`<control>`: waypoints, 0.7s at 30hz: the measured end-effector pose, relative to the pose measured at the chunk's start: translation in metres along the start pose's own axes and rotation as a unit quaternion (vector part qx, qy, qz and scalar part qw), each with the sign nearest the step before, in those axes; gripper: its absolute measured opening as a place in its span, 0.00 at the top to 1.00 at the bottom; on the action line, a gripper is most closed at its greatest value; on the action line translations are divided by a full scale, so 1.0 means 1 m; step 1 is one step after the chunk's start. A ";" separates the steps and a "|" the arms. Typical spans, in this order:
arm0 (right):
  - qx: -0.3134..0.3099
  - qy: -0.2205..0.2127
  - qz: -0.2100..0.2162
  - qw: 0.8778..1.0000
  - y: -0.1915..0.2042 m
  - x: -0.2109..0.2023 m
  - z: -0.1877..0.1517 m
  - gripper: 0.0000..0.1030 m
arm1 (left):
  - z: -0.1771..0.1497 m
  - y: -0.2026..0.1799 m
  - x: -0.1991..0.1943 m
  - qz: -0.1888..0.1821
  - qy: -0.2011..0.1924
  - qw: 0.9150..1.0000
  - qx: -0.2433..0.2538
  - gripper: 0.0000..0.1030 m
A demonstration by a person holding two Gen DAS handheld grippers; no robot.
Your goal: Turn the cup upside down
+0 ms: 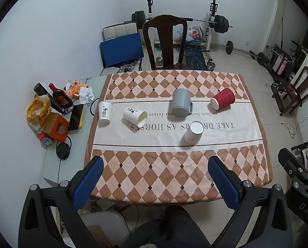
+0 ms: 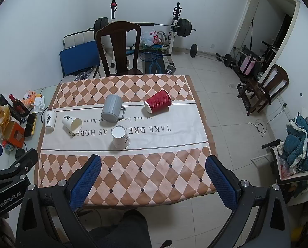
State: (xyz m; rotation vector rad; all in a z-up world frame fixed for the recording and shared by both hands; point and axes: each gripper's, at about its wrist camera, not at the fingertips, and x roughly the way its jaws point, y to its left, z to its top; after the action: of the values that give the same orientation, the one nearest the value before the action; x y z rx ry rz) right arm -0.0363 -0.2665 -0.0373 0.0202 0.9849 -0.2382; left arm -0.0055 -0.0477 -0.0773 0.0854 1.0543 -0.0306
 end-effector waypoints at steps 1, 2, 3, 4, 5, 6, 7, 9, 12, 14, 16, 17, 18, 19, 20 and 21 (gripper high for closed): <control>0.000 0.000 0.000 1.000 0.000 0.002 0.002 0.01 | 0.000 0.000 0.000 -0.001 0.001 1.000 -0.001 0.00; 0.000 0.000 0.000 1.000 0.000 0.000 0.000 0.01 | 0.000 0.001 -0.002 -0.003 0.001 1.000 -0.002 0.00; 0.000 0.000 0.000 1.000 0.000 0.000 0.000 0.01 | 0.000 0.001 -0.001 -0.003 0.000 1.000 -0.001 0.00; 0.000 -0.001 0.000 1.000 0.000 0.001 0.002 0.01 | 0.000 0.001 -0.001 -0.003 0.000 1.000 -0.001 0.00; 0.000 -0.001 0.000 1.000 0.000 0.001 0.002 0.01 | 0.000 0.001 -0.003 -0.004 0.000 1.000 -0.001 0.00; 0.000 0.000 0.000 1.000 0.001 0.002 0.002 0.01 | 0.000 0.001 -0.002 -0.004 0.000 1.000 -0.001 0.00; 0.000 0.001 0.000 1.000 0.001 0.002 0.002 0.01 | 0.000 0.001 -0.002 -0.003 0.001 1.000 -0.001 0.00; 0.000 0.001 0.000 1.000 0.000 0.000 0.001 0.01 | 0.001 0.000 -0.001 -0.003 0.001 1.000 -0.002 0.00; -0.001 0.001 0.001 1.000 0.001 0.001 0.002 0.01 | 0.001 0.000 -0.001 -0.003 0.001 1.000 -0.002 0.00; -0.001 0.001 0.000 1.000 0.000 0.000 0.002 0.01 | 0.000 0.001 -0.003 -0.002 -0.001 1.000 -0.002 0.00; 0.000 0.001 0.001 1.000 0.000 0.000 0.002 0.01 | 0.001 0.000 0.000 -0.002 0.001 1.000 -0.002 0.00; 0.000 0.001 0.001 1.000 0.000 0.001 0.002 0.01 | 0.000 0.001 -0.003 -0.003 0.001 1.000 -0.003 0.00; -0.001 0.001 0.001 1.000 0.001 0.001 0.003 0.01 | 0.000 0.001 -0.002 -0.002 0.000 1.000 -0.002 0.00; -0.001 0.000 0.001 1.000 0.001 -0.001 0.002 0.01 | 0.000 0.001 -0.002 -0.001 0.000 1.000 -0.001 0.00; -0.002 0.000 0.000 1.000 0.001 0.000 0.002 0.01 | 0.000 0.001 -0.003 -0.002 0.001 1.000 -0.002 0.00; -0.001 0.001 0.001 1.000 0.000 0.000 0.003 0.01 | -0.001 0.001 -0.002 -0.003 0.000 1.000 -0.001 0.00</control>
State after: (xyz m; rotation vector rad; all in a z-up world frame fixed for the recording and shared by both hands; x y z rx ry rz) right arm -0.0340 -0.2664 -0.0359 0.0190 0.9866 -0.2347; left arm -0.0068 -0.0467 -0.0760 0.0803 1.0555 -0.0342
